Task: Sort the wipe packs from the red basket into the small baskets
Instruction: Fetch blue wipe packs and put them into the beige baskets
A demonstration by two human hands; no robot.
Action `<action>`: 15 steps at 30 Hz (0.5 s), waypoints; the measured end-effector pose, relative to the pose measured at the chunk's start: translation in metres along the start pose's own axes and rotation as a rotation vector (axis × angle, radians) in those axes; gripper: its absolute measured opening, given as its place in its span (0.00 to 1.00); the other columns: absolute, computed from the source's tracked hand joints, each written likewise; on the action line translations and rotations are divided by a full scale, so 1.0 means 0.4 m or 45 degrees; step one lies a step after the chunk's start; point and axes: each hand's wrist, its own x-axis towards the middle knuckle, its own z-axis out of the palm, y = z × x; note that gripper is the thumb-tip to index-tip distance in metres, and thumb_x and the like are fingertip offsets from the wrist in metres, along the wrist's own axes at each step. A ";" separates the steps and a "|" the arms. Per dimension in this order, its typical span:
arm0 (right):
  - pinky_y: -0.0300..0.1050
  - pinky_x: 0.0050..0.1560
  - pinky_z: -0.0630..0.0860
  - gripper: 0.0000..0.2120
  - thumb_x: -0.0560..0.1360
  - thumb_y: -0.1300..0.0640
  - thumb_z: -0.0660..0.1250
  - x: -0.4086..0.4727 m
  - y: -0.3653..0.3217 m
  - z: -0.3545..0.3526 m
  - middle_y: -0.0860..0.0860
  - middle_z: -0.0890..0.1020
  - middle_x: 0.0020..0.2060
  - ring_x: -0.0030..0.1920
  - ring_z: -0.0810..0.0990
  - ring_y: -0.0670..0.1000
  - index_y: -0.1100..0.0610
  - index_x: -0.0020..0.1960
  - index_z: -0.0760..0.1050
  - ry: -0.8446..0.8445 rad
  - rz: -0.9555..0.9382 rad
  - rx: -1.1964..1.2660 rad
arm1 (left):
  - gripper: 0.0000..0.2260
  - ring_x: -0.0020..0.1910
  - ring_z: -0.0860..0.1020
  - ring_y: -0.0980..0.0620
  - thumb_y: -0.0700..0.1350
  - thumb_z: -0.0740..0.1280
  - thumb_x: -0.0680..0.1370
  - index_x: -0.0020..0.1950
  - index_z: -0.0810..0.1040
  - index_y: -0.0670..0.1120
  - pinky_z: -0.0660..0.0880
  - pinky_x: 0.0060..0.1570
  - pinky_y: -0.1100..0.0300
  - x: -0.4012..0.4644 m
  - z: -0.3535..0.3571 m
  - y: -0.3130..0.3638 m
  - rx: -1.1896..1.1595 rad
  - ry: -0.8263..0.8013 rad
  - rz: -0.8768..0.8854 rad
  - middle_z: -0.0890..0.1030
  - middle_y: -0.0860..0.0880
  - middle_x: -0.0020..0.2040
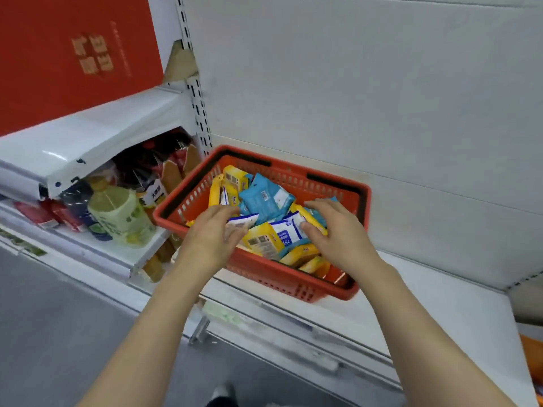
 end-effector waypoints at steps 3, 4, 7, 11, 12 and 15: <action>0.44 0.65 0.68 0.21 0.78 0.48 0.67 0.116 0.019 0.068 0.51 0.75 0.67 0.68 0.72 0.51 0.52 0.70 0.73 -0.096 0.104 -0.039 | 0.22 0.67 0.72 0.48 0.51 0.69 0.78 0.70 0.74 0.46 0.68 0.64 0.55 0.120 0.028 -0.055 -0.058 -0.074 0.028 0.75 0.47 0.67; 0.45 0.66 0.68 0.22 0.78 0.47 0.67 0.156 0.022 0.094 0.51 0.75 0.67 0.68 0.73 0.52 0.52 0.70 0.73 -0.134 0.144 -0.057 | 0.22 0.67 0.72 0.47 0.50 0.70 0.78 0.70 0.74 0.46 0.68 0.65 0.55 0.161 0.038 -0.072 -0.068 -0.101 0.045 0.75 0.47 0.67; 0.45 0.65 0.69 0.24 0.77 0.46 0.68 0.276 0.014 0.169 0.52 0.77 0.67 0.66 0.74 0.52 0.54 0.70 0.73 -0.184 0.230 -0.021 | 0.22 0.67 0.71 0.47 0.51 0.70 0.77 0.70 0.74 0.47 0.67 0.65 0.54 0.283 0.070 -0.117 -0.038 -0.206 0.102 0.75 0.47 0.67; 0.46 0.65 0.72 0.27 0.74 0.48 0.73 0.406 -0.006 0.258 0.54 0.79 0.65 0.64 0.77 0.54 0.57 0.69 0.73 -0.219 0.355 0.132 | 0.25 0.66 0.73 0.48 0.52 0.71 0.76 0.72 0.72 0.48 0.69 0.66 0.53 0.408 0.094 -0.155 -0.042 -0.330 0.119 0.75 0.47 0.67; 0.47 0.64 0.73 0.28 0.72 0.49 0.75 0.424 -0.006 0.280 0.54 0.80 0.63 0.63 0.78 0.55 0.58 0.68 0.73 -0.256 0.412 0.150 | 0.25 0.65 0.75 0.48 0.52 0.71 0.76 0.72 0.72 0.48 0.71 0.65 0.51 0.430 0.101 -0.158 -0.069 -0.362 0.125 0.76 0.47 0.66; 0.46 0.51 0.75 0.25 0.68 0.48 0.78 0.433 0.009 0.325 0.53 0.83 0.54 0.55 0.81 0.55 0.57 0.60 0.76 -0.320 0.550 0.088 | 0.25 0.60 0.78 0.48 0.53 0.72 0.75 0.70 0.72 0.49 0.76 0.59 0.48 0.470 0.114 -0.161 -0.155 -0.428 0.124 0.79 0.47 0.63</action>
